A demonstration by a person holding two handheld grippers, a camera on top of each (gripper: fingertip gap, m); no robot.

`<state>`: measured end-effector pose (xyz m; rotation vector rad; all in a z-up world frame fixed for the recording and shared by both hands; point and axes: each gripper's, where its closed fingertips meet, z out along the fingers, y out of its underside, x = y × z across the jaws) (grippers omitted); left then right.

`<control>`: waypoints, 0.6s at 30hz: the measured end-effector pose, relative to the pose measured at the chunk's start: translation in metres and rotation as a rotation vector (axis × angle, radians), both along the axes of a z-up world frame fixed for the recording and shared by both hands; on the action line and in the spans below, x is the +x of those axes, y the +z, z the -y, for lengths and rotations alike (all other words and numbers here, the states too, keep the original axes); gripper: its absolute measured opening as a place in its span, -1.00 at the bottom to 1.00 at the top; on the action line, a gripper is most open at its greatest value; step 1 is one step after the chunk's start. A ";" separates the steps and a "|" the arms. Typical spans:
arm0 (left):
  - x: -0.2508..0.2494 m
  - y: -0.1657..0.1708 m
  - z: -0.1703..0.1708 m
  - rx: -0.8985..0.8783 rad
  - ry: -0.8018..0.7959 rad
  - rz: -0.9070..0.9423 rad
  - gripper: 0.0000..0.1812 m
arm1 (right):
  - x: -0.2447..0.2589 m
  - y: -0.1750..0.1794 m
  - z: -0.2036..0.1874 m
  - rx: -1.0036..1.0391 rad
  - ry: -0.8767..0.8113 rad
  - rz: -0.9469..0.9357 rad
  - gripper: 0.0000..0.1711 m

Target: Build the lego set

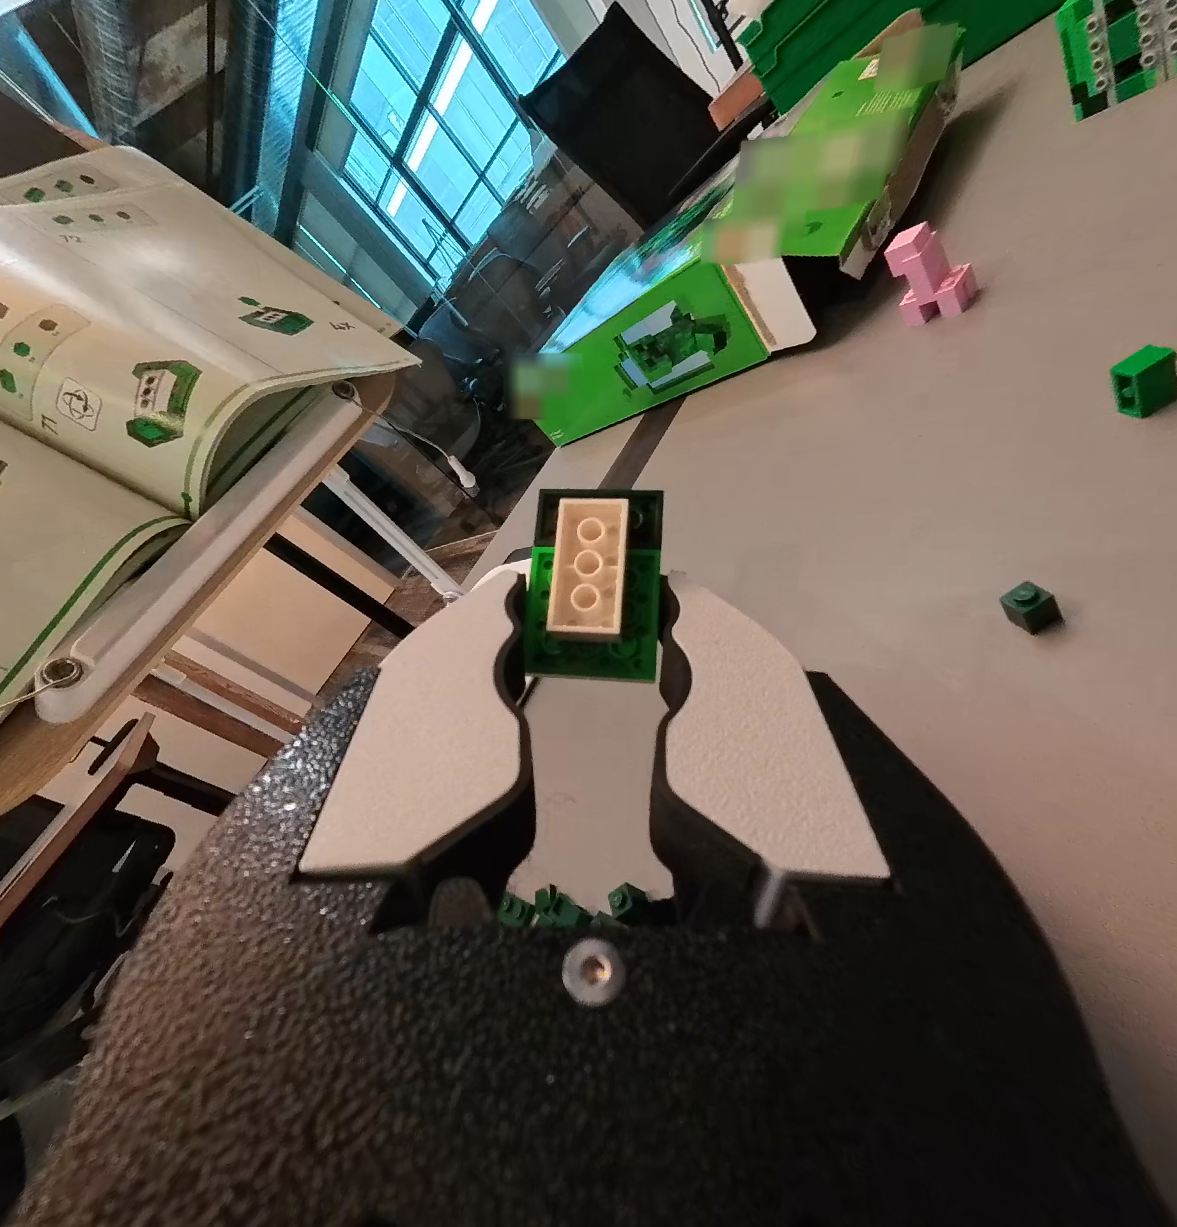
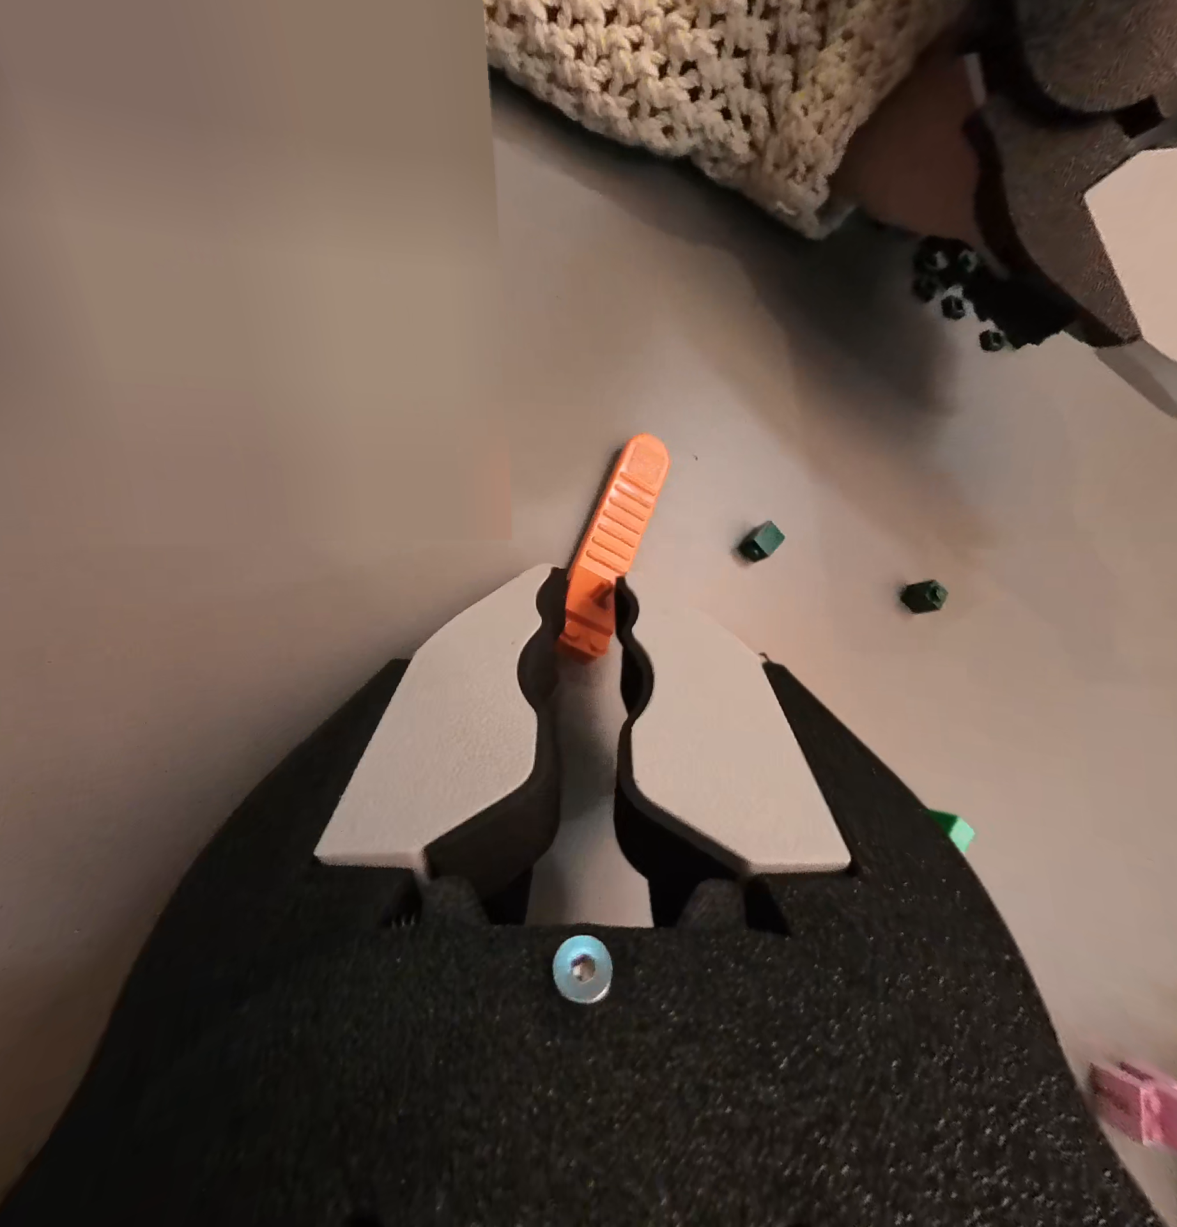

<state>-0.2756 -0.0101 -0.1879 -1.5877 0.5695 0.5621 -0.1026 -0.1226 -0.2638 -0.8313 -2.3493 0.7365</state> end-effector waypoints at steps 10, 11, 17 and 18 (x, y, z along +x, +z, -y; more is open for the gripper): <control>0.001 0.001 0.000 0.008 -0.004 -0.003 -0.59 | -0.025 0.040 -0.050 -0.143 -0.215 -0.176 -0.69; 0.001 0.001 0.000 0.009 -0.004 -0.004 -0.59 | -0.032 0.040 -0.064 -0.163 -0.292 -0.154 -0.70; -0.001 0.001 0.000 0.007 -0.002 0.013 -0.60 | -0.063 0.023 -0.097 -0.163 -0.467 -0.008 -0.73; -0.001 0.001 0.000 0.006 -0.002 0.016 -0.59 | -0.066 0.018 -0.096 -0.139 -0.456 0.019 -0.73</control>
